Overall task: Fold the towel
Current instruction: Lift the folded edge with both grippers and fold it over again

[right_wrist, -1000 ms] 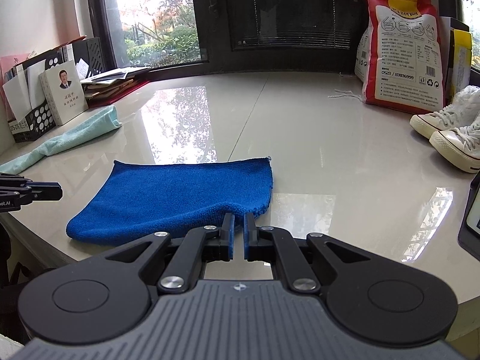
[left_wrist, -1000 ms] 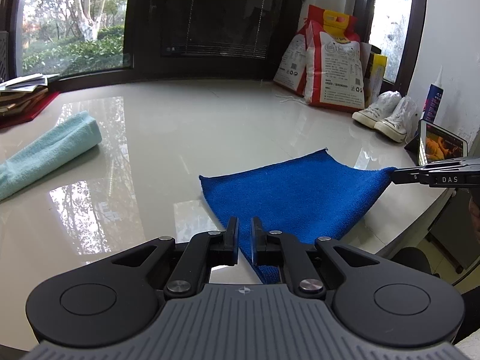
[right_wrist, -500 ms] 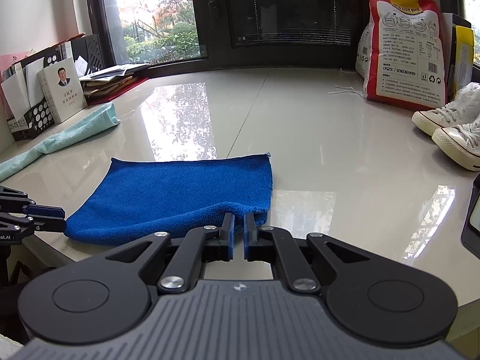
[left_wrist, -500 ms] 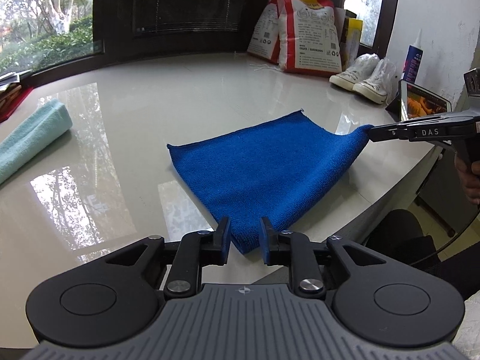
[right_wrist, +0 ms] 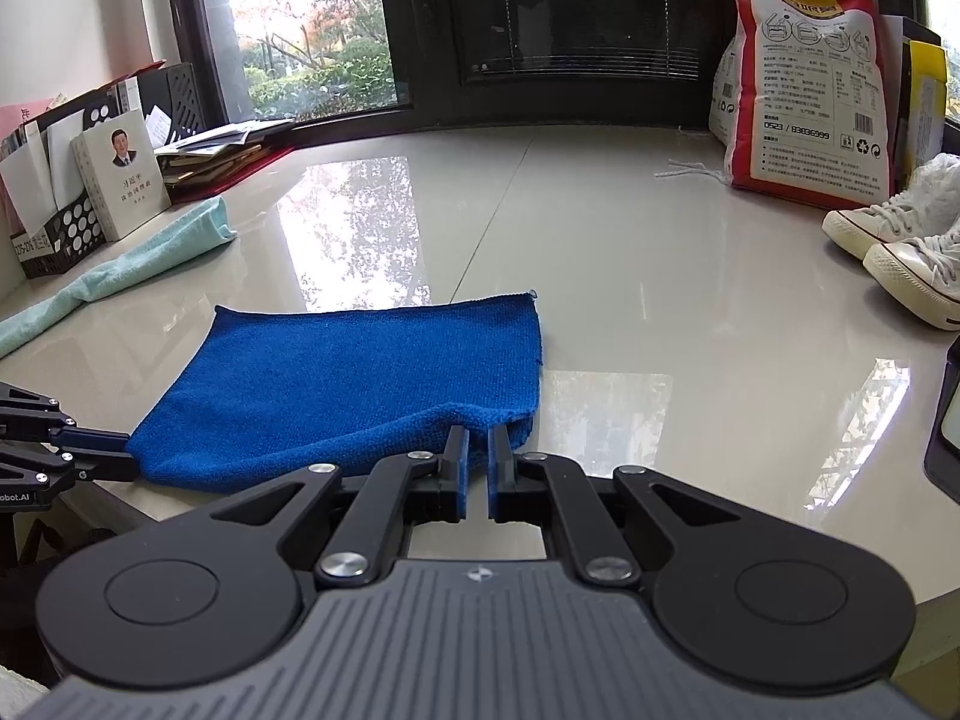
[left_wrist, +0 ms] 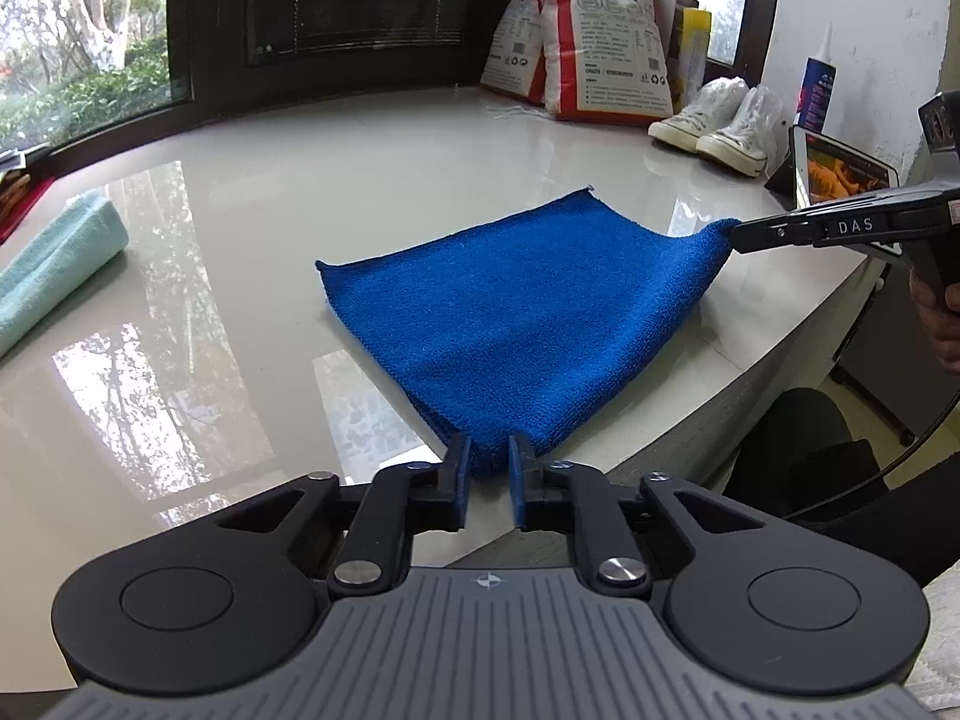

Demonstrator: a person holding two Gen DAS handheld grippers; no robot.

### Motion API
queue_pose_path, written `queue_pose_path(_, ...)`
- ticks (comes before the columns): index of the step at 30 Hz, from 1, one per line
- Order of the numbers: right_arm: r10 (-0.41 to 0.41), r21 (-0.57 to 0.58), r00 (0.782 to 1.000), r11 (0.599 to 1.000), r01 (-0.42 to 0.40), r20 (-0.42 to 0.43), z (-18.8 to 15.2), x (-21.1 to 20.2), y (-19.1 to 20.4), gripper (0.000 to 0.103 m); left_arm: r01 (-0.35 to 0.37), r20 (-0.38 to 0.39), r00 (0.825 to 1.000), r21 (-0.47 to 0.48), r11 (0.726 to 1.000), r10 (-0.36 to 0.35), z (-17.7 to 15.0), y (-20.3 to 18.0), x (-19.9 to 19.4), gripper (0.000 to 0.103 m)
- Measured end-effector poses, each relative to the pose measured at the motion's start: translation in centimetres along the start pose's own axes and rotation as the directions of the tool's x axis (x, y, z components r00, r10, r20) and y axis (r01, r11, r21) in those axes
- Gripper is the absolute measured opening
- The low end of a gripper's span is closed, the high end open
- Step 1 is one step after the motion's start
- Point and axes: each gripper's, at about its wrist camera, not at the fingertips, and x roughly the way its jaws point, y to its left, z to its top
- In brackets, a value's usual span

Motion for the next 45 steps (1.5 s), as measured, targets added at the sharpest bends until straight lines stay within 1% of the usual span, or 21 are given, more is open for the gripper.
queue_pose_path(7, 0.001, 0.001, 1.0, 1.0, -0.001, 0.014, 0.2, -0.3, 0.1, 0.006, -0.002, 0.038, 0.999, -0.035, 0.999, 0.004, 0.6, 0.5, -0.7, 0.008)
queue_pose_path(18, -0.001, 0.003, 0.999, 1.0, 0.0, 0.041, 0.9, -0.3, -0.1, 0.006, -0.009, 0.073, 0.997, -0.098, 0.995, 0.016, 1.6, 1.4, -0.8, 0.008)
queue_pose_path(23, -0.003, 0.0, 0.999, 1.0, 0.003, 0.051, 1.5, 0.2, -0.1, 0.006, -0.016, 0.083, 0.996, -0.108, 0.994, 0.025, 2.4, 1.8, -0.6, 0.008)
queue_pose_path(33, -0.012, -0.015, 0.998, 1.0, 0.013, 0.066, 3.2, 1.8, -0.2, 0.006, -0.038, 0.106, 0.993, -0.163, 0.986, 0.056, 4.3, 3.2, 0.4, 0.009)
queue_pose_path(41, -0.018, -0.026, 0.997, 0.999, 0.02, 0.077, 4.5, 3.1, -0.2, 0.006, -0.053, 0.105, 0.992, -0.213, 0.976, 0.077, 5.8, 4.7, 2.0, 0.009)
queue_pose_path(45, -0.03, -0.028, 0.997, 0.999, 0.032, 0.07, 5.5, 4.4, -0.8, 0.006, -0.063, 0.101, 0.991, -0.221, 0.973, 0.088, 6.6, 5.3, 2.9, 0.009)
